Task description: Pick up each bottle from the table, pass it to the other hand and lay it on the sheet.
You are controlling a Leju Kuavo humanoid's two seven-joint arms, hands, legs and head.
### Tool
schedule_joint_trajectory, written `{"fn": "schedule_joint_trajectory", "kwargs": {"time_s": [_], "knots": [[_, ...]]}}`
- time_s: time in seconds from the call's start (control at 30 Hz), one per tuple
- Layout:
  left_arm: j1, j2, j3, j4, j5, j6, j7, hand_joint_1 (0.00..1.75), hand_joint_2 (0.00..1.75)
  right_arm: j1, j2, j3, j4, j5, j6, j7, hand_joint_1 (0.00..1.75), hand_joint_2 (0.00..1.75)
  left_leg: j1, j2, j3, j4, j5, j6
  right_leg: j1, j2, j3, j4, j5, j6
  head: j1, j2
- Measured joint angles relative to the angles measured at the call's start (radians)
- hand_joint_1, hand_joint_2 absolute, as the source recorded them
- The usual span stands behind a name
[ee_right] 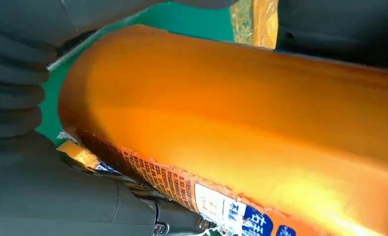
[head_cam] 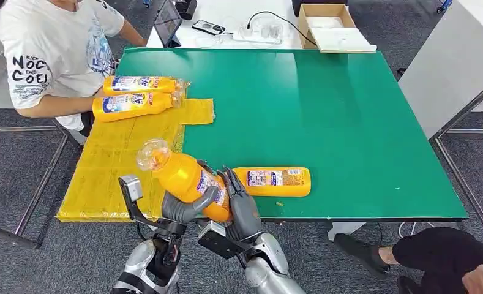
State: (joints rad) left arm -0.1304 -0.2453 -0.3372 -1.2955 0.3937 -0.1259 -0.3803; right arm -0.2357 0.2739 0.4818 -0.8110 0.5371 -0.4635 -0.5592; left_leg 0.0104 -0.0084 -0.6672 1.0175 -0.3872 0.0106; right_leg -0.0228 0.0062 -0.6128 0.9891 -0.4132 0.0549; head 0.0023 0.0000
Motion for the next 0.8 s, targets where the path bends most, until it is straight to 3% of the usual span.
{"fn": "schedule_joint_trajectory", "kwargs": {"time_s": [0.23,0.4,0.53,0.7,0.8], "knots": [[-0.003,-0.001,0.0,-0.008,-0.024,0.027,-0.016,1.75,1.75,0.001,0.0,-0.002,-0.016,-0.014,0.011,-0.001,0.0,0.0,0.0,0.0,0.0,0.0,0.0,0.0,0.0,0.0,0.0,0.0,0.0,0.0,0.0,0.0],[-0.062,-0.009,0.028,-0.011,-0.182,0.247,-0.134,1.75,1.75,0.036,-0.016,-0.02,-0.114,-0.089,0.076,-0.013,0.0,0.0,0.0,0.0,-0.001,0.0,0.0,0.0,0.0,0.0,0.0,0.0,0.001,0.0,0.0,0.0],[-0.17,-0.003,0.124,0.039,-0.337,0.477,-0.232,1.75,1.75,0.057,-0.029,-0.045,-0.252,-0.143,0.082,-0.031,0.0,0.0,0.0,-0.001,0.0,0.0,0.001,0.0,0.001,0.0,0.001,0.0,0.001,0.0,0.0,0.0],[-0.279,0.037,0.233,0.186,-0.627,0.768,-0.312,1.75,1.75,0.074,-0.031,-0.069,-0.391,-0.213,0.011,-0.104,0.0,0.0,0.001,0.0,0.0,0.0,0.001,0.0,0.001,0.0,0.001,0.001,0.001,0.0,0.0,0.0],[-0.323,0.054,0.341,0.266,-0.955,0.817,-0.315,1.75,1.75,0.084,-0.031,-0.08,-0.458,-0.25,-0.037,-0.131,0.0,0.0,0.001,-0.001,0.0,0.0,0.001,0.0,0.001,0.0,0.001,0.001,0.001,0.0,0.0,0.0]]}}
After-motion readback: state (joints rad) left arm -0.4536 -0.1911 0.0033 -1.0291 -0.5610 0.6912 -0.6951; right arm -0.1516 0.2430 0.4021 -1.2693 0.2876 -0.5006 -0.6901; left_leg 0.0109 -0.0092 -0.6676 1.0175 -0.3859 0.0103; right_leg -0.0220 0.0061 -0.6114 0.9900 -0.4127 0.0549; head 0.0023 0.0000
